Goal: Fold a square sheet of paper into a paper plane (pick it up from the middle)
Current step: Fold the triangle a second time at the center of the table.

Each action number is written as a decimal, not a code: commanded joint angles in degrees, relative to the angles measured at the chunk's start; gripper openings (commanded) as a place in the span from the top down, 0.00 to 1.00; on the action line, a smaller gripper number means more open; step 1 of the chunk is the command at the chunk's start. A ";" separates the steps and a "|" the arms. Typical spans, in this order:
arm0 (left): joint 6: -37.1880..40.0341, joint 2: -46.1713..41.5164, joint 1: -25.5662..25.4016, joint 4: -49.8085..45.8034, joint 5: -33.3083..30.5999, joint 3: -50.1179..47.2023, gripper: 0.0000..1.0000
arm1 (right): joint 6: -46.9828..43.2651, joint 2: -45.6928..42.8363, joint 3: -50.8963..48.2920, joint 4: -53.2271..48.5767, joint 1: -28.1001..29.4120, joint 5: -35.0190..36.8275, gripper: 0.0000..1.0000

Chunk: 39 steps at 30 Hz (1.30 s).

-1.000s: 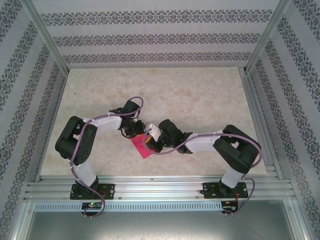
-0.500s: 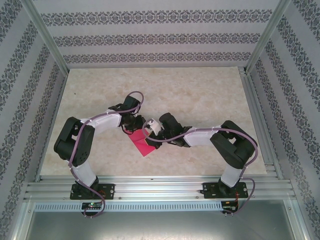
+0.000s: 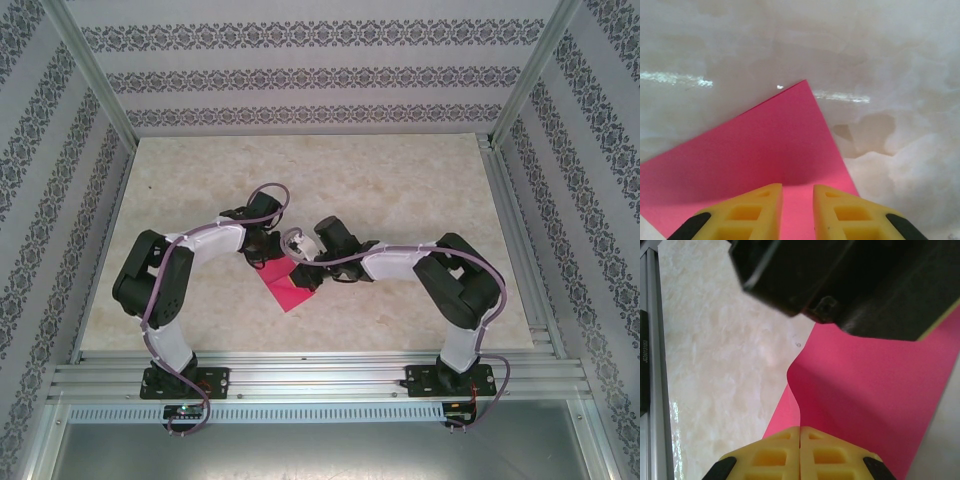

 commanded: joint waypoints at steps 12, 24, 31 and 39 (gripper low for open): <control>1.21 -0.11 0.08 1.09 -2.62 -2.88 0.77 | 2.56 6.67 7.35 -2.53 -4.18 -9.51 0.94; 0.67 -1.45 0.04 2.07 -4.18 -4.86 0.77 | 0.42 10.78 13.16 -12.17 -4.95 -10.19 0.94; 0.35 -1.71 0.01 2.36 -2.83 -4.34 0.77 | 6.03 8.39 7.08 -1.13 -4.82 -10.49 0.94; 0.27 -2.81 0.02 2.58 -1.98 -4.68 0.76 | 9.78 8.30 3.73 5.62 -5.06 -9.90 0.94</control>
